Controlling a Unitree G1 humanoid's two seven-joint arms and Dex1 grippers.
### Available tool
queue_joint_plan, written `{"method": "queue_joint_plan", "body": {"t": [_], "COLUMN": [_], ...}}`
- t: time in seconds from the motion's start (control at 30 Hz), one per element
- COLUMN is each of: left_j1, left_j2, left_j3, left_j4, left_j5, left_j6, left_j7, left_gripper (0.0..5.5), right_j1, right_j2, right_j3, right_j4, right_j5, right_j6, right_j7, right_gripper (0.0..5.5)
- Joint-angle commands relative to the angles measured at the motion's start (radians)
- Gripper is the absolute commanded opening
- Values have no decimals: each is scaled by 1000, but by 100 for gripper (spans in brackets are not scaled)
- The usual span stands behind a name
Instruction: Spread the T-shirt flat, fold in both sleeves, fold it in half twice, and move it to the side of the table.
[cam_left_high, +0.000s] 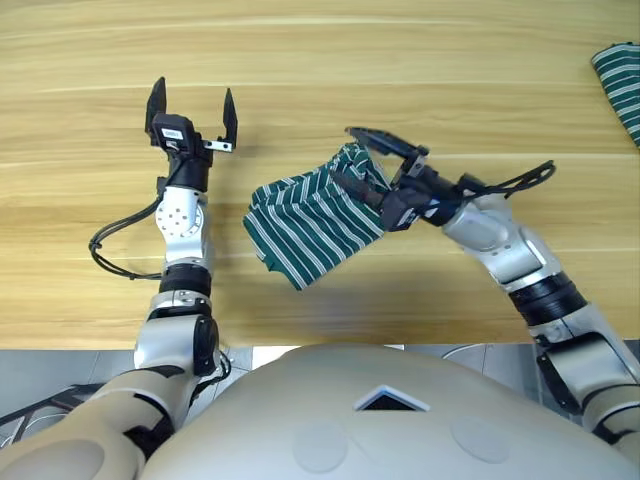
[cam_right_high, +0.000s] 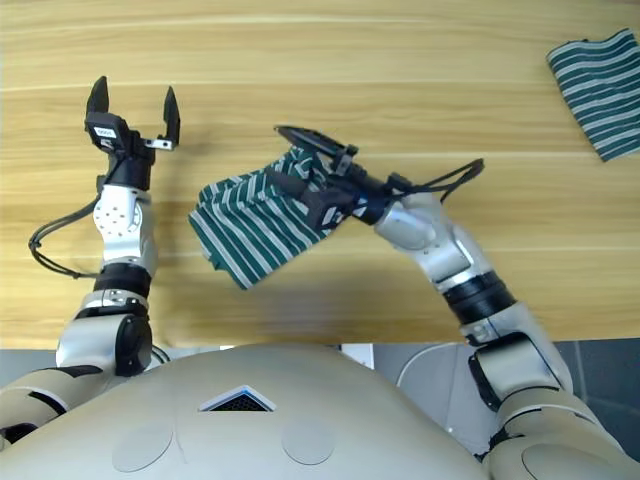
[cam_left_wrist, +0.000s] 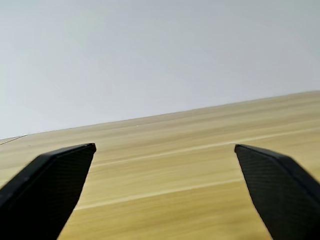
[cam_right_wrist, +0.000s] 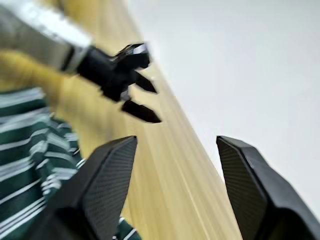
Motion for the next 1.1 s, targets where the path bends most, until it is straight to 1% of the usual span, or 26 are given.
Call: {"method": "queue_joint_plan", "body": {"t": [0.03, 0.2, 0.33, 0.43, 0.53, 0.63, 0.8, 0.97, 1.1], "left_j1": [-6, -15, -26, -33, -40, -48, -58, -74, -74], "left_j2": [5, -5, -3, -5, -11, -17, -23, -47, -53], "left_j3": [-9, -15, -13, -6, -6, -9, -6, -7, -2], "left_j4": [-37, -48, -32, -14, -9, -5, 12, 57, 77], "left_j5": [-10, -1, 3, 0, -3, 0, -2, -13, -21], "left_j6": [27, 34, 34, 33, 29, 25, 21, 17, 12], "left_j7": [-25, -27, -24, -13, -12, -14, -16, -26, -33], "left_gripper": [515, 515, 515, 515, 515, 515, 515, 515, 515], "right_j1": [24, -23, 23, 20, -25, -49, -129, -211, -293], "right_j2": [-8, 32, -13, -28, 0, 20, 101, 173, 202], "right_j3": [-3, -7, 13, 26, 4, 8, -4, -27, -103], "right_j4": [48, 143, 114, 151, 215, 269, 377, 461, 572], "right_j5": [-21, -77, -105, -146, -185, -218, -249, -218, -133], "right_j6": [6, -4, -46, -53, -22, -28, -24, -22, 4], "right_j7": [70, 96, 163, 195, 173, 163, 96, 64, 65], "right_gripper": [293, 293, 293, 293, 293, 293, 293, 293, 293]}}
